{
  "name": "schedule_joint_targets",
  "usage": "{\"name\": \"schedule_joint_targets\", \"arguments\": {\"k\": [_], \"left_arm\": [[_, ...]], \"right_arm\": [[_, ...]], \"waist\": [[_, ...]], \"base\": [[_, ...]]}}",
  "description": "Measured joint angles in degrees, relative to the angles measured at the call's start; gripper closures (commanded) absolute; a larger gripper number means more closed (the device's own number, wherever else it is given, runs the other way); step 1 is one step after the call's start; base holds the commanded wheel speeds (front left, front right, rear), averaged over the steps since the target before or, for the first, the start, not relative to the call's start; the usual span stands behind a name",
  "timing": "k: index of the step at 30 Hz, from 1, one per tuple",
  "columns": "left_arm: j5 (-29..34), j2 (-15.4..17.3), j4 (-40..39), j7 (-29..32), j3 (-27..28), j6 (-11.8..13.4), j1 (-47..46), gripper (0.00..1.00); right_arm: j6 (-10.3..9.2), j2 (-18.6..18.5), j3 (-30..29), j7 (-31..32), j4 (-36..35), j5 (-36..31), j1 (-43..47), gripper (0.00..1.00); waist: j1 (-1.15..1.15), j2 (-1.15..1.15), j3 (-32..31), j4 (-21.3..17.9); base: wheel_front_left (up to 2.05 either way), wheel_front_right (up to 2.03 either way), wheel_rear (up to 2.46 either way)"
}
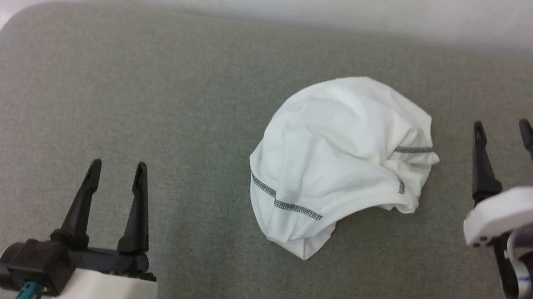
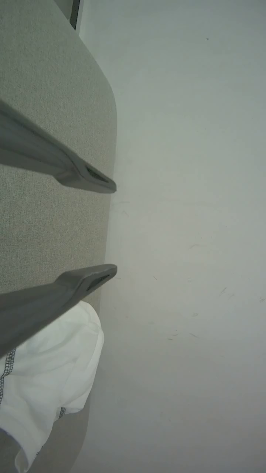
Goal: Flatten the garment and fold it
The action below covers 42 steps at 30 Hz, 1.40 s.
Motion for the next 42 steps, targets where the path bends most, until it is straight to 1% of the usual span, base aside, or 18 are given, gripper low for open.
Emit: {"name": "schedule_joint_targets", "arguments": {"k": [4,8,12,15,18,22,23,24,26,29,32,35,38,40,42], "left_arm": [[0.63,-1.25,0.6,0.0,1.08,-2.27,-1.98,0.0],[1.42,-2.11,1.15,0.0,1.81,-4.3,-4.31,0.0],[2.15,-2.85,1.43,0.0,1.82,-5.65,-6.11,0.0],[2.24,-3.02,2.02,0.0,1.92,-6.26,-6.97,0.0],[2.42,-3.23,2.52,0.0,1.94,-6.75,-7.41,0.0],[2.59,-3.36,3.18,0.0,2.15,-7.23,-7.55,0.0],[2.65,-3.36,3.22,0.0,2.27,-7.25,-7.58,0.0],[2.72,-3.38,3.64,0.0,2.67,-7.28,-7.59,0.0],[2.89,-3.39,3.89,0.0,2.78,-7.33,-7.58,0.0],[3.02,-3.41,4.15,0.0,2.93,-7.33,-7.36,0.0],[3.08,-3.42,4.35,0.0,3.03,-7.27,-6.48,0.0],[3.21,-3.44,4.3,0.0,3.41,-7.16,-4.91,0.0],[3.26,-3.45,3.94,0.0,3.87,-6.66,-3.44,0.0],[3.32,-3.46,3.64,0.0,4.13,-6.3,-2.65,0.0],[3.31,-3.47,3.3,0.0,4.27,-6.16,-1.87,0.0]], "right_arm": [[0.0,-2.14,0.51,6.88,4.43,0.16,-4.75,0.0],[0.0,-3.35,0.27,14.43,9.69,0.48,-7.82,0.0],[0.0,-5.06,1.78,19.36,13.86,0.76,-9.71,0.0],[0.0,-6.39,3.14,21.19,16.58,1.03,-10.54,0.0],[0.0,-6.64,3.82,21.49,19.15,1.81,-10.92,0.0],[-0.1,-7.03,4.83,20.39,21.65,4.19,-12.26,0.0],[-0.16,-7.02,4.94,20.04,22.29,4.6,-12.59,0.27],[-0.07,-6.27,4.92,18.04,24.94,4.68,-13.76,1.0],[-0.08,-5.59,4.68,16.4,25.98,4.53,-13.8,1.0],[-0.08,-5.76,4.98,13.74,26.89,4.42,-13.71,1.0],[-0.07,-6.25,5.69,11.02,25.66,4.21,-13.71,1.0],[-0.07,-7.22,5.89,9.38,21.48,3.8,-13.85,1.0],[-0.05,-8.6,4.21,8.92,15.72,3.23,-13.84,1.0],[-0.05,-9.7,1.68,9.46,11.56,2.22,-13.05,1.0],[-0.05,-10.29,-2.3,10.99,7.3,1.35,-10.07,1.0]], "waist": [[0.0,0.0,2.85,0.46],[0.01,0.0,5.74,1.1],[0.01,0.0,8.26,2.11],[0.01,0.0,9.59,3.2],[0.0,0.0,10.41,4.49],[-0.01,0.0,11.07,6.1],[-0.01,0.0,11.17,6.41],[-0.01,0.0,11.02,6.94],[-0.01,0.0,10.48,6.93],[0.0,0.0,9.15,6.66],[0.0,0.0,7.19,6.11],[-0.01,0.0,4.78,5.25],[-0.01,0.0,2.36,4.21],[-0.01,0.0,0.91,3.4],[-0.02,0.0,-0.25,2.49]], "base": [[0.0,0.0,0.0],[0.0,0.0,0.0],[0.0,0.0,0.0],[0.0,0.0,0.0],[0.0,0.0,0.0],[0.0,0.0,0.0],[0.0,0.0,0.0],[0.0,0.0,0.0],[0.0,0.0,0.0],[0.0,0.0,0.0],[0.0,0.0,0.0],[0.0,0.0,0.0],[0.0,0.0,0.0],[0.0,0.0,0.0],[0.0,0.0,0.0]]}}
